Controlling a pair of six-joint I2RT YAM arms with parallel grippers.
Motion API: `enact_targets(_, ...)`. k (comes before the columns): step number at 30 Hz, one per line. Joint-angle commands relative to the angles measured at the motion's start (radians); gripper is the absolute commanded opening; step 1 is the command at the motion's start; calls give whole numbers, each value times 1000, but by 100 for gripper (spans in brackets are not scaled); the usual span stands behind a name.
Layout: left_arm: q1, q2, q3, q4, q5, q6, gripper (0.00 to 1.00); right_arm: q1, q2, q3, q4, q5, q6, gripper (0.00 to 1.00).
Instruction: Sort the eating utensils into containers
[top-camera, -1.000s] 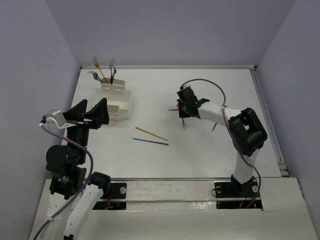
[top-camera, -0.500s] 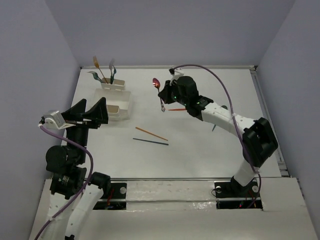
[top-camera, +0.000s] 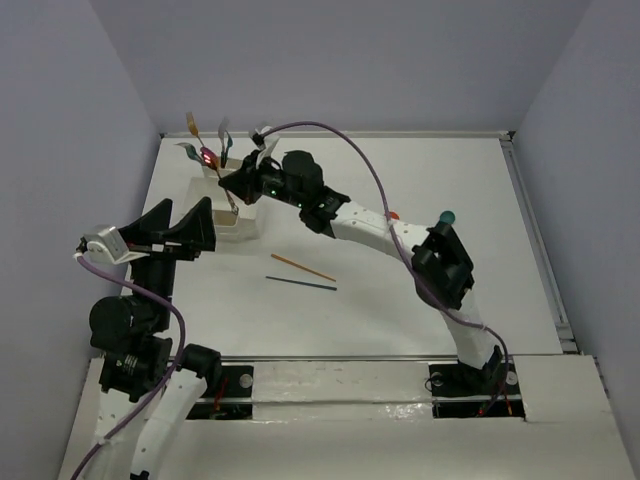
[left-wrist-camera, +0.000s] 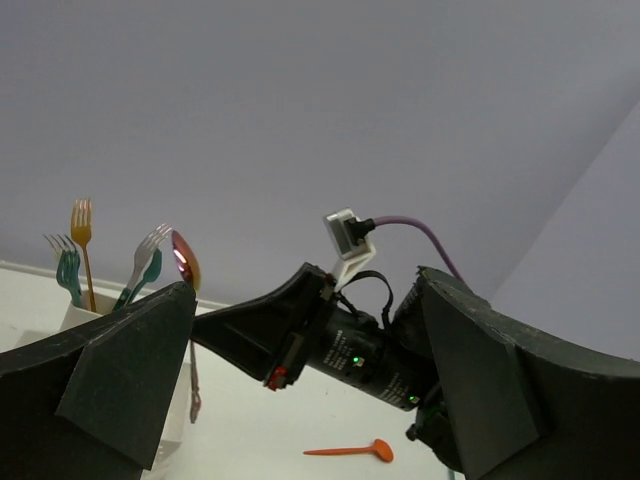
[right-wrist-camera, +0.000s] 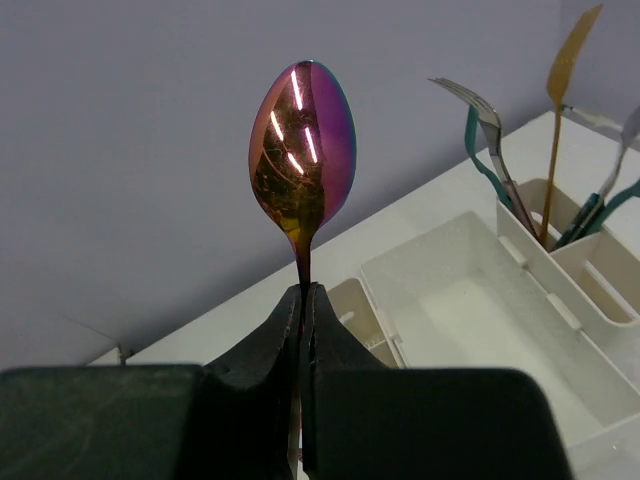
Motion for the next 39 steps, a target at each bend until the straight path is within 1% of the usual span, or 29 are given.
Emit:
enact_targets(1, -4, -13, -9, 51, 14, -6, 99, 27, 113, 174, 105, -39, -10, 0)
enact_targets(4, -4, -18, -9, 51, 13, -4, 99, 50, 197, 269, 120, -40, -17, 0)
enact_targets(5, -14, -21, -9, 51, 13, -4, 99, 50, 220, 327, 111, -43, -22, 0)
enact_targets(6, -14, -21, -9, 51, 11, -4, 99, 50, 243, 327, 111, -45, -25, 0)
enact_targets(7, -14, -21, -11, 51, 11, -4, 99, 60, 289, 385, 100, -43, -26, 0)
enact_targets(10, -14, -23, -12, 49, 11, -4, 99, 61, 348, 490, 91, -31, -33, 0)
enact_targets(13, -23, -23, -12, 48, 6, -2, 99, 61, 433, 580, 85, -14, -34, 0)
enact_targets(16, -23, -21, -12, 48, 6, 1, 99, 70, 473, 637, 68, -17, -30, 0)
enact_targets(29, -23, -24, -14, 48, 13, -2, 99, 79, 546, 643, 82, -5, -31, 0)
enact_targets(39, -32, -30, -15, 46, 11, -1, 99, 79, 550, 622, 85, -8, -34, 0)
